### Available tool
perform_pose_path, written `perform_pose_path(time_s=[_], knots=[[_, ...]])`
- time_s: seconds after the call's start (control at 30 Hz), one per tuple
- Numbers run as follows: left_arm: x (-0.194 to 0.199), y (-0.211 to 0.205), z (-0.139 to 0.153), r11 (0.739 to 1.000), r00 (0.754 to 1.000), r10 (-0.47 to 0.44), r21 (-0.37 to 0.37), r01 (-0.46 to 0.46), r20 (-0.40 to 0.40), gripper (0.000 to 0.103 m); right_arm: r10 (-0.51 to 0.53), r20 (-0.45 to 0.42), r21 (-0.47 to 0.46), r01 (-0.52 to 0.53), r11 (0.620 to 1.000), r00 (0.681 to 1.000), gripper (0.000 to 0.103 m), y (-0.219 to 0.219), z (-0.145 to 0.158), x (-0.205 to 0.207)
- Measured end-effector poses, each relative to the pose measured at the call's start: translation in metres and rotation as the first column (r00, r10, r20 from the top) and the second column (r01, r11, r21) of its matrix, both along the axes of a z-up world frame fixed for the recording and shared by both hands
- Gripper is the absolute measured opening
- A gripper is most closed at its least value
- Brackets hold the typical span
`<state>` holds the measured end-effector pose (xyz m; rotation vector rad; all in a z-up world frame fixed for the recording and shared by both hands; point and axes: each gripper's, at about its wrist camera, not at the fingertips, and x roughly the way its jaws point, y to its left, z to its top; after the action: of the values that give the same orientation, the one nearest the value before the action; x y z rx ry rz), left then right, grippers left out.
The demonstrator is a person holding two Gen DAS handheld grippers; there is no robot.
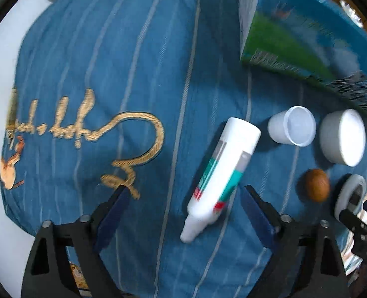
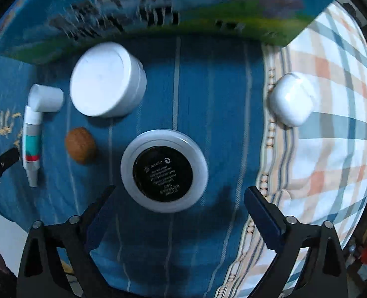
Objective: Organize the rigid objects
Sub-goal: 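Grasp the white tube with the left tool while the right tool grasps the black-lidded jar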
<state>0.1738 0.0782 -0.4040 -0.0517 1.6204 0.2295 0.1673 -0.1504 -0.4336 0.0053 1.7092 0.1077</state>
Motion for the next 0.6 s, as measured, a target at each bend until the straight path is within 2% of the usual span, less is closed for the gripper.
perform_pose_path(time_s=[0.1,0.17,0.2,0.27,0.37,0.6], knots=[[0.007,0.000,-0.022,0.997,0.999,0.016,-0.081,-0.019,-0.041,0.077,0.006,-0.032,0.027,-0.005,1.000,0.999,0.088,0.005,-0.013,0.000],[0.008,-0.002,-0.030,0.993,0.998,0.017,-0.116,-0.024,-0.060,0.053,0.009,-0.051,0.029,-0.008,1.000,0.999,0.077,0.006,-0.021,-0.001],[0.007,-0.004,-0.033,0.992,0.998,0.014,-0.121,-0.022,-0.067,0.052,0.014,-0.055,0.027,-0.012,1.000,0.998,0.077,0.007,-0.023,-0.001],[0.003,-0.009,-0.029,0.994,0.999,0.003,-0.112,-0.009,-0.051,0.036,0.016,-0.046,0.022,-0.015,1.000,0.999,0.076,0.008,-0.025,-0.004],[-0.008,-0.016,-0.027,0.996,0.998,0.000,-0.089,-0.005,-0.059,0.034,0.020,-0.052,0.012,-0.019,1.000,0.998,0.076,0.005,-0.024,-0.008],[-0.029,-0.017,-0.033,0.991,0.997,0.032,-0.126,-0.040,-0.066,0.037,0.033,-0.082,-0.002,-0.033,0.999,0.996,0.077,0.002,-0.032,-0.021]])
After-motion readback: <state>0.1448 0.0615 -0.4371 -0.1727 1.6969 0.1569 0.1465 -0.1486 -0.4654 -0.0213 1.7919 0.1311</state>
